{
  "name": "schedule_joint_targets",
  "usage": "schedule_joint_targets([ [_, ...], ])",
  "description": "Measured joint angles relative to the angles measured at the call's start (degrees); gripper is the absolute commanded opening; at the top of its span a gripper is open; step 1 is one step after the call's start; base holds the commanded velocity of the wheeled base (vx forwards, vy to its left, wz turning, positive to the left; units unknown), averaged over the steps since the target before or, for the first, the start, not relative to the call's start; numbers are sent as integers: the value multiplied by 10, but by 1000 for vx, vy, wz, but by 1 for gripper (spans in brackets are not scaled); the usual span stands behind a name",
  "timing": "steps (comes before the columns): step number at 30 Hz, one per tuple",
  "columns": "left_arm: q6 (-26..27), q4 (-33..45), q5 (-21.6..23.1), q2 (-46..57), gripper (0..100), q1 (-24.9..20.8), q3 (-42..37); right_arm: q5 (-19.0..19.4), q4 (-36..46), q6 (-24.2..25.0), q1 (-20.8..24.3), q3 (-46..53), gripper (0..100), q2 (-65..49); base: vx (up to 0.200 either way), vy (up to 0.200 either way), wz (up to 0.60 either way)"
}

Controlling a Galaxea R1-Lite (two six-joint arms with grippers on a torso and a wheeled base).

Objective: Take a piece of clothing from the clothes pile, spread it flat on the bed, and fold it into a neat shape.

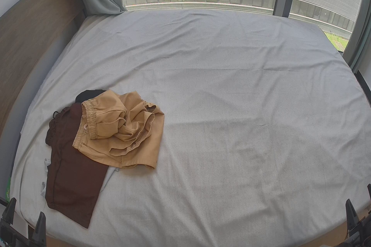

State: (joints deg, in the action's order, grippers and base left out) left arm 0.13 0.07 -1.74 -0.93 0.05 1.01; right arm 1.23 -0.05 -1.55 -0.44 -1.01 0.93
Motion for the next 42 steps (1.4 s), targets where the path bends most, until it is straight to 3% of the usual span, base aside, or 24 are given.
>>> schedule_joint_targets([
  [31,10,-24,21,0,100,0,1,0,0,3,0,0,100,0,0,0,0],
  [42,8,-76,20,-74,100,-23,71,0,0,3,0,0,100,0,0,0,0],
])
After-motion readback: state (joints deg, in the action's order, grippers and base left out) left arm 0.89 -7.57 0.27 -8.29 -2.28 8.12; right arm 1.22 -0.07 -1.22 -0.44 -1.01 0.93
